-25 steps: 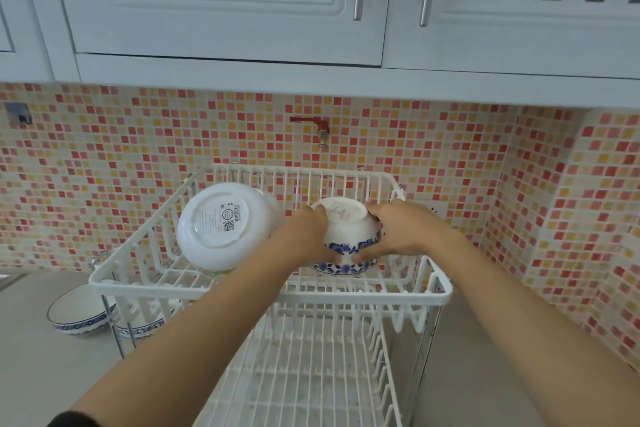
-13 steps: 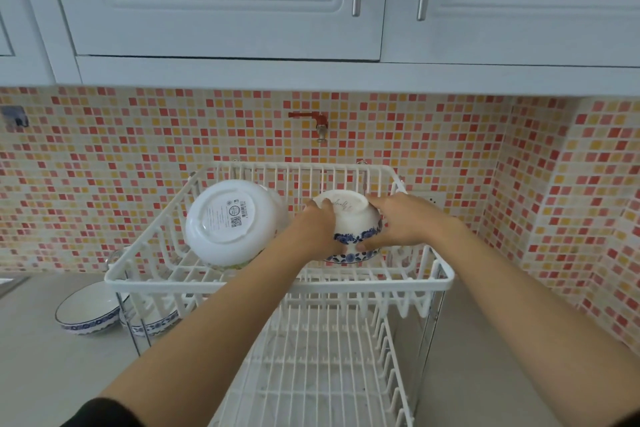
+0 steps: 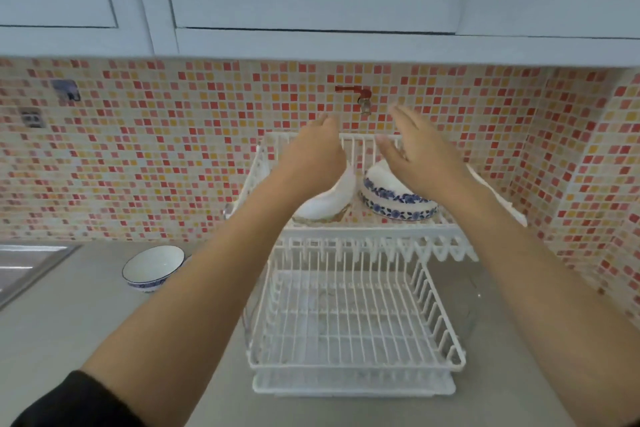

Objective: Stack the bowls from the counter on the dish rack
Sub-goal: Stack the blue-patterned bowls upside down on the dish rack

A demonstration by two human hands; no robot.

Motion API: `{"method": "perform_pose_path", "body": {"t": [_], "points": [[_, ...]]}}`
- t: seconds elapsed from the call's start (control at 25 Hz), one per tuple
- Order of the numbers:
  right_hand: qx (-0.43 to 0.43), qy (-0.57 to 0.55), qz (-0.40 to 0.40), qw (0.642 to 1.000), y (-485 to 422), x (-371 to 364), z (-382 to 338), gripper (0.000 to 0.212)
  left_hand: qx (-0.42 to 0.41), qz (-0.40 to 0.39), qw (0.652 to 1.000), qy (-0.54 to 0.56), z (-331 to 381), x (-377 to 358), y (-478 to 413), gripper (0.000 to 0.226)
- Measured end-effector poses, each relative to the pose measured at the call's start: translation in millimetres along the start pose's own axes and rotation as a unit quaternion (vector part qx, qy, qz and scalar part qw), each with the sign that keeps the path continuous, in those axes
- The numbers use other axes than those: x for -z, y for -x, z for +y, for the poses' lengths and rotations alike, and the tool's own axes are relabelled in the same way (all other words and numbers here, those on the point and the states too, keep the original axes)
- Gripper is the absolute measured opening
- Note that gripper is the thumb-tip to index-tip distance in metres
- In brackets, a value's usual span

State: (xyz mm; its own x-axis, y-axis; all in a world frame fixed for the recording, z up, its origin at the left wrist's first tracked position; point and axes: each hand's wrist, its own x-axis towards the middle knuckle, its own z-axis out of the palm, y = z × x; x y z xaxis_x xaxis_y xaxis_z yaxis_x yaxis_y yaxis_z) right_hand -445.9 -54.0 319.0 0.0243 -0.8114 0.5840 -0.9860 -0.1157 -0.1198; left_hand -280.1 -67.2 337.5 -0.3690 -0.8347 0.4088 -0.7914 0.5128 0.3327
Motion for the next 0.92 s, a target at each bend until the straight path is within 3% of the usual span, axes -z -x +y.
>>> {"method": "perform_pose_path", "body": {"t": [0.24,0.44,0.64,0.92], "points": [[0.036,-0.122,0.042,0.991,4,-35,-164,0.058,0.056,0.034,0.998,-0.008,-127,71,66,0.054],[0.051,-0.165,-0.011,0.985,18,-100,-271,0.057,0.117,-0.005,0.992,-0.049,-234,80,119,0.055],[-0.031,-0.201,-0.105,0.974,43,-188,-305,0.055,0.197,-0.107,0.974,-0.026,-321,25,154,0.054],[-0.172,-0.152,-0.198,0.953,73,-314,-277,0.054,0.245,-0.178,0.953,-0.019,-380,-77,170,0.040]]}}
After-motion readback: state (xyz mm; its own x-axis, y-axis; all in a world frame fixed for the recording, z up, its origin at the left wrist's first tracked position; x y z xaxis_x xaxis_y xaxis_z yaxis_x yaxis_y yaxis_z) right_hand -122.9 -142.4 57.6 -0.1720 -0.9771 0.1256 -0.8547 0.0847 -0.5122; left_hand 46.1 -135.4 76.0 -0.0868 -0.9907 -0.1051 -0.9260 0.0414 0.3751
